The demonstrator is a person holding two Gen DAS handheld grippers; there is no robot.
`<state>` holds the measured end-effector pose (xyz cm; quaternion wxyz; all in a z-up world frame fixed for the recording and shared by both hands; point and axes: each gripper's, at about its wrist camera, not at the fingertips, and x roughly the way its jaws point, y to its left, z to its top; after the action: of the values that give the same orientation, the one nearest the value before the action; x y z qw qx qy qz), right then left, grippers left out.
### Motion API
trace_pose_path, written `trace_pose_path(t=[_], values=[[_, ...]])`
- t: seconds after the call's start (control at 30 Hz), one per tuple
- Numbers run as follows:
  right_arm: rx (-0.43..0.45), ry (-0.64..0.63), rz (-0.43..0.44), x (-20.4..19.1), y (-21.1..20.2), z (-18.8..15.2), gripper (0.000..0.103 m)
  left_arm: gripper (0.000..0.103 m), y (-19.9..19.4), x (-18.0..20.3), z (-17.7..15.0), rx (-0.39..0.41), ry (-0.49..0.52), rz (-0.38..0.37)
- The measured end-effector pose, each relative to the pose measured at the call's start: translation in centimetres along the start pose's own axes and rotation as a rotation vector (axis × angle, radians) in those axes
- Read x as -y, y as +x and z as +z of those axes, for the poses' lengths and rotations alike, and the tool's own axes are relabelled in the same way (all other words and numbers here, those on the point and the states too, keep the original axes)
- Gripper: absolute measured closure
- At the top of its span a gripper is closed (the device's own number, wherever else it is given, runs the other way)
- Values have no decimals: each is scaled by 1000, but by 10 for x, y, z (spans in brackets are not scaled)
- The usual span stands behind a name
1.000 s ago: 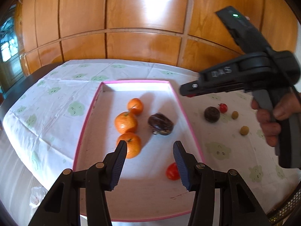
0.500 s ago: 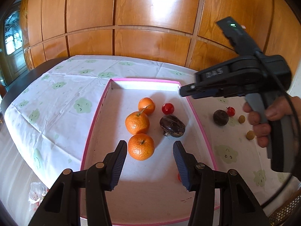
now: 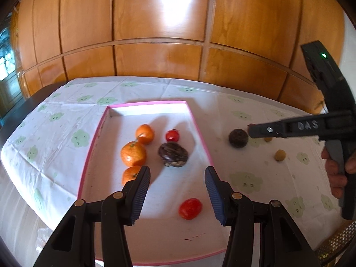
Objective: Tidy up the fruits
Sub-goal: 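Withdraw the right tool from the tray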
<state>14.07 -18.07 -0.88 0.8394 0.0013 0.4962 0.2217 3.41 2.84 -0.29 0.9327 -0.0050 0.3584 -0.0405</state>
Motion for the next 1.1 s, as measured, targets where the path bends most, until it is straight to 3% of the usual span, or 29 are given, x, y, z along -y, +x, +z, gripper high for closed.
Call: trace_pose_path(t=[0.4,0.73,0.87,0.93,1.1], values=[[59,64,-148,77,-59,-22,71,51,0,51,1,0,132,-59],[119,134,-316,143,-74,-27,71,51,6,89,0,-18,215,-91],[122,247,-298,178,-67,-42,71,51,14,100,0,-45,230,-96],[81,321,-306,195,-62,-48,71,51,20,104,0,-60,233,-98],[117,389,-243,204,-67,-48,71,51,33,104,3,-96,209,-89]])
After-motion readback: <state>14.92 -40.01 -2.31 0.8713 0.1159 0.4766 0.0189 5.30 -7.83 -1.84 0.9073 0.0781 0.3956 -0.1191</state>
